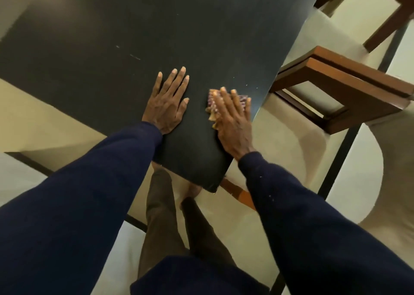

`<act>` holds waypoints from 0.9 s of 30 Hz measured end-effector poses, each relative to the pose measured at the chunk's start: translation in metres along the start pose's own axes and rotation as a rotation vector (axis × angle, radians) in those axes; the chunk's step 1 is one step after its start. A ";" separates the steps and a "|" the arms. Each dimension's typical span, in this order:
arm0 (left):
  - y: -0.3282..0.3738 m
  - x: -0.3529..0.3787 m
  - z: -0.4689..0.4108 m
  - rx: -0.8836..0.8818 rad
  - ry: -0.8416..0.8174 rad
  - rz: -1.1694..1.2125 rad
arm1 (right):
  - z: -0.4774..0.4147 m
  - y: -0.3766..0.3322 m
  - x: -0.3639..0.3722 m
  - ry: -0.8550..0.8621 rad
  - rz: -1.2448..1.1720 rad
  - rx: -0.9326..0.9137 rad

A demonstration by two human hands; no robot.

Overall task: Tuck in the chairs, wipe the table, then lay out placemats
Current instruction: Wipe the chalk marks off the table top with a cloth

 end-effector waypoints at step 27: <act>0.010 0.012 -0.055 -0.067 0.098 0.132 | -0.009 0.094 -0.019 0.002 -0.001 -0.074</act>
Point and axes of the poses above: each hand's wrist, its own z-axis away from the middle knuckle, its own x-axis out of the palm, y = z × x, the point moved 1 cm from there along -z, towards the middle knuckle, and after that the axes turned 2 degrees about x, right-handed, at the moved point
